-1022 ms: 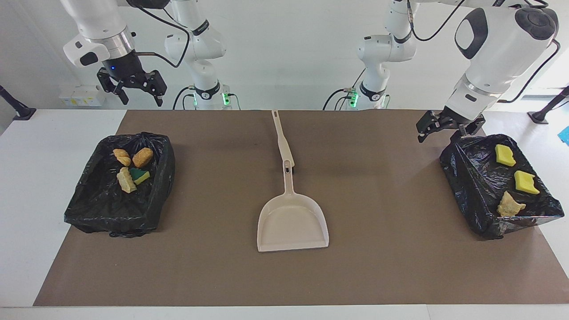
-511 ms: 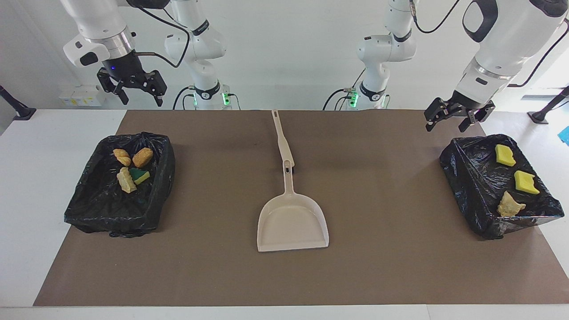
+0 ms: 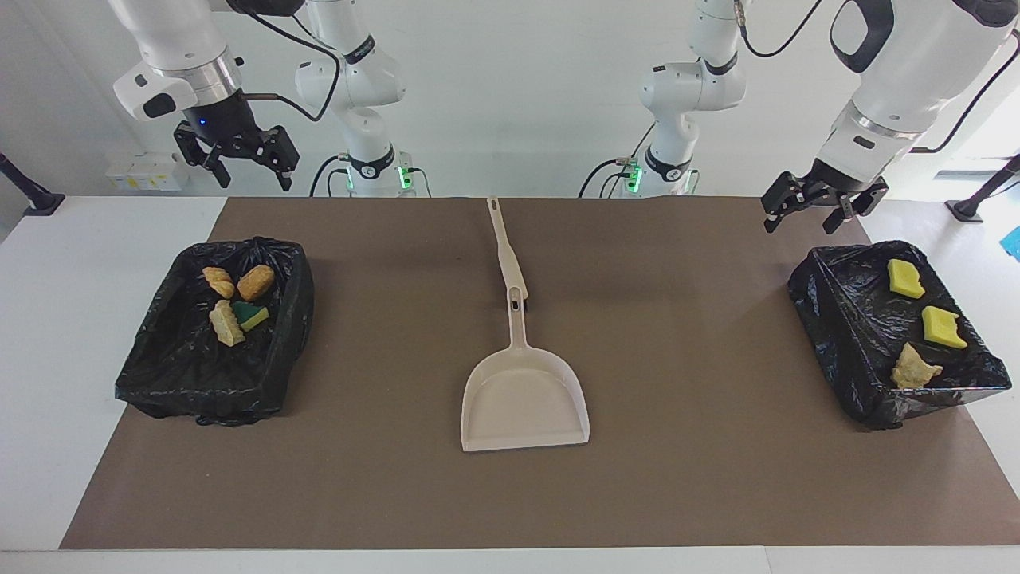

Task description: Sweep and dump trash in bin

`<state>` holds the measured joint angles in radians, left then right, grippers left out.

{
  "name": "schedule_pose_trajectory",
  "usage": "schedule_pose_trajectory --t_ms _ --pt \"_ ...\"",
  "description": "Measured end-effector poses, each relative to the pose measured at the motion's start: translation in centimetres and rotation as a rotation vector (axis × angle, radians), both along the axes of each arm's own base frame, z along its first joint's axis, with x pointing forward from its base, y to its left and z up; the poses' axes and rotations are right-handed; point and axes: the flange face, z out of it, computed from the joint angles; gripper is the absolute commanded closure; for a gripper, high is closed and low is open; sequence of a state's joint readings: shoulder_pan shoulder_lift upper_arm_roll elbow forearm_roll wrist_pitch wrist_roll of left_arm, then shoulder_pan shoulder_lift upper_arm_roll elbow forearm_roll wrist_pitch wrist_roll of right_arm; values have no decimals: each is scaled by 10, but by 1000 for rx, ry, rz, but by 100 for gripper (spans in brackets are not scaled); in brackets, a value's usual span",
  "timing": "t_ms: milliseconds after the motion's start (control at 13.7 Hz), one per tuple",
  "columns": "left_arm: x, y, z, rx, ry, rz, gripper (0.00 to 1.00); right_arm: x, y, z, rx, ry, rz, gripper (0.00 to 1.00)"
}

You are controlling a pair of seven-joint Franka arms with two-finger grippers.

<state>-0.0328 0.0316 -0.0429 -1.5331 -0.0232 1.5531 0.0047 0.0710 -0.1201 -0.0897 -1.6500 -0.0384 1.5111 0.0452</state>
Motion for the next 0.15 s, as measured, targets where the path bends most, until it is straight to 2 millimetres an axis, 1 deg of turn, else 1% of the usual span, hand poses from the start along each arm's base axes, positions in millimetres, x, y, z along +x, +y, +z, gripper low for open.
schedule_pose_trajectory --t_ms 146 --pt "-1 0 5 -1 -9 -5 0 0 0 0 0 0 0 0"
